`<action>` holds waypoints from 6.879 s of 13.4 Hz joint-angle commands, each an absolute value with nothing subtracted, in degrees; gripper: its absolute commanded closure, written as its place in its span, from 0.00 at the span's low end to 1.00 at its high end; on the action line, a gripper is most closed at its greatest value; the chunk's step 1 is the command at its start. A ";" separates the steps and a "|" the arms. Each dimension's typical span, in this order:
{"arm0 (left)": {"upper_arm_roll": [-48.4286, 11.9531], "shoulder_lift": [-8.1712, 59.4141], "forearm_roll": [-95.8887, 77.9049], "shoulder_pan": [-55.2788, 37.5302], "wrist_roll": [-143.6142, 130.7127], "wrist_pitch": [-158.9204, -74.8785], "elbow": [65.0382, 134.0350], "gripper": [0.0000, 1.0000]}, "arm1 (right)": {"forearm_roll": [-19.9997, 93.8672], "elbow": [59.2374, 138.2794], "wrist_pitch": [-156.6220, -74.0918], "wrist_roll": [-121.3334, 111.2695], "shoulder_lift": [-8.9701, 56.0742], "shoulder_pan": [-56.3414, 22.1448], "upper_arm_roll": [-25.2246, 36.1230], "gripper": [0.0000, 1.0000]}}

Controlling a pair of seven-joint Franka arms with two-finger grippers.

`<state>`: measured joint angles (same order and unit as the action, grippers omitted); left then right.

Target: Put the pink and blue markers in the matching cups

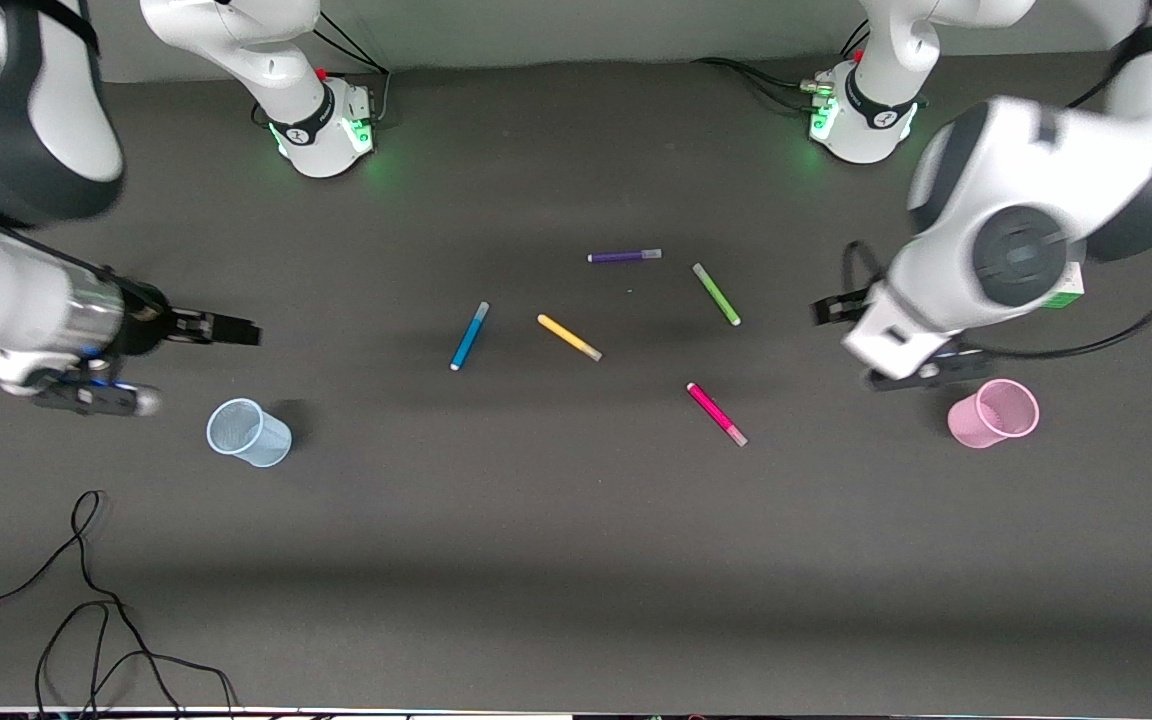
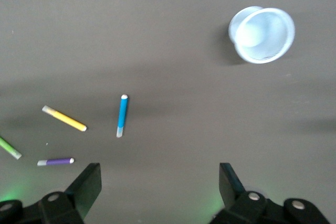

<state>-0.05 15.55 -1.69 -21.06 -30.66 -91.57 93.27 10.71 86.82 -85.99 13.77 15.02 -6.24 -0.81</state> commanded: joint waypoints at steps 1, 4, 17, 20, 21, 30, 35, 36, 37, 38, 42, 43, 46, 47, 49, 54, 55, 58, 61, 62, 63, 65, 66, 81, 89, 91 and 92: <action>0.97 22.39 -2.81 -26.00 -42.14 -99.45 91.50 0.00 | 11.86 80.79 -84.55 18.43 22.04 -10.09 -0.97 0.01; 0.97 31.96 -3.69 -29.52 -54.98 -108.96 87.91 0.01 | 12.13 76.83 -84.55 21.53 27.67 -13.96 -0.97 0.01; 0.97 41.57 -14.41 -29.88 -63.63 -124.89 94.04 0.30 | 17.67 76.20 -85.25 21.36 37.78 -17.49 -1.05 0.02; 0.88 41.57 -14.41 -29.97 -63.63 -124.98 94.57 0.49 | 18.02 76.03 -85.25 21.45 40.07 -18.80 -1.06 0.02; 0.88 41.57 -14.41 -29.97 -63.63 -124.89 94.57 0.62 | 18.10 76.03 -85.34 21.36 40.86 -18.90 -1.05 0.02; -0.53 38.59 -14.50 -26.91 -63.19 -116.06 92.84 1.00 | 19.86 76.46 -89.03 21.10 52.81 -21.09 -1.05 0.10; -0.88 38.14 -25.82 -15.32 -58.91 -86.80 75.53 1.00 | 20.74 77.17 -89.21 21.36 53.88 -20.92 -0.97 0.41; -0.88 38.14 -29.49 -12.33 -56.19 -81.88 73.58 1.00 | 20.83 77.17 -89.21 21.36 54.14 -20.83 -0.97 0.68; -0.88 38.14 -32.58 -9.00 -53.55 -77.13 72.00 1.00 | 21.44 77.08 -89.30 21.27 54.49 -20.57 -0.97 0.87; -0.88 38.14 -33.30 -5.31 -50.83 -73.43 70.42 1.00 | 21.71 77.08 -89.30 21.27 54.93 -20.48 -0.88 0.95; -0.35 38.49 -32.61 7.78 -37.39 -60.58 65.05 1.00 | 21.71 76.90 -89.38 21.01 55.46 -20.22 -0.62 0.94; -0.35 38.58 -31.65 11.04 -33.61 -59.86 64.95 1.00 | 21.71 76.82 -89.38 21.09 55.28 -19.95 -0.62 0.98; -0.26 40.42 -26.29 16.86 -18.76 -61.08 64.78 1.00 | 21.80 76.55 -88.42 21.44 53.01 -17.42 -0.44 1.00; -0.26 41.65 -26.19 18.44 -16.20 -61.87 64.95 1.00 | 21.71 76.73 -87.63 23.36 49.87 -16.01 -0.35 1.00; -0.26 44.02 -26.19 20.47 -14.25 -63.46 65.74 1.00 | 19.35 76.47 -86.84 26.71 42.40 -14.42 1.65 1.00; -0.35 47.71 -26.63 22.06 -12.22 -64.69 68.29 1.00 | 1.88 81.10 -95.58 25.93 28.76 -14.41 12.63 1.00; -0.35 48.42 -26.72 22.50 -12.22 -65.04 68.29 1.00 | 0.80 83.39 -101.28 25.93 27.52 -14.41 15.01 1.00; -0.35 49.22 -26.54 22.50 -12.13 -66.35 68.38 0.99 | 0.62 91.28 -119.11 24.27 27.77 -14.41 18.02 1.00; -0.35 49.75 -26.37 22.06 -12.13 -68.20 68.29 0.45 | 0.70 94.66 -124.37 19.08 28.04 -12.66 18.02 1.00; -0.35 49.66 -26.11 21.80 -12.22 -68.29 68.29 0.34 | 0.70 94.75 -123.84 18.90 28.04 -12.66 18.02 1.00; -0.35 49.40 -25.93 21.54 -12.30 -68.29 68.20 0.00 | 0.62 95.53 -123.23 18.81 28.21 -12.83 18.02 1.00; -0.53 48.35 -24.53 21.36 -12.30 -67.94 67.85 0.00 | 0.62 95.89 -123.05 18.72 28.21 -12.74 18.02 1.00; -0.61 46.86 -22.96 21.10 -12.30 -68.11 67.85 0.01 | 0.62 95.89 -122.96 18.72 28.21 -12.92 18.10 1.00; -1.49 -10.60 0.97 0.35 -13.45 -89.36 110.53 0.01 | -2.54 92.21 -113.68 14.43 28.04 -13.80 18.02 0.00; -5.01 -22.69 2.64 1.14 -11.62 -94.57 119.46 0.01 | 8.42 82.54 -97.73 4.41 14.70 -13.45 18.89 0.00; -4.31 -18.40 2.64 2.10 -8.62 -94.22 114.73 0.01 | 8.97 80.25 -97.21 4.83 11.71 -14.15 18.46 0.00; -4.31 -14.98 2.64 2.72 -8.53 -94.13 111.57 0.01 | 8.44 79.90 -97.03 5.27 10.21 -14.24 18.20 0.00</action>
<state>-4.57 -21.37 1.73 1.59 -10.66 -94.45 117.93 7.63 79.89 -97.56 6.30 13.15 -13.75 18.56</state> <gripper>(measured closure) 0.004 0.000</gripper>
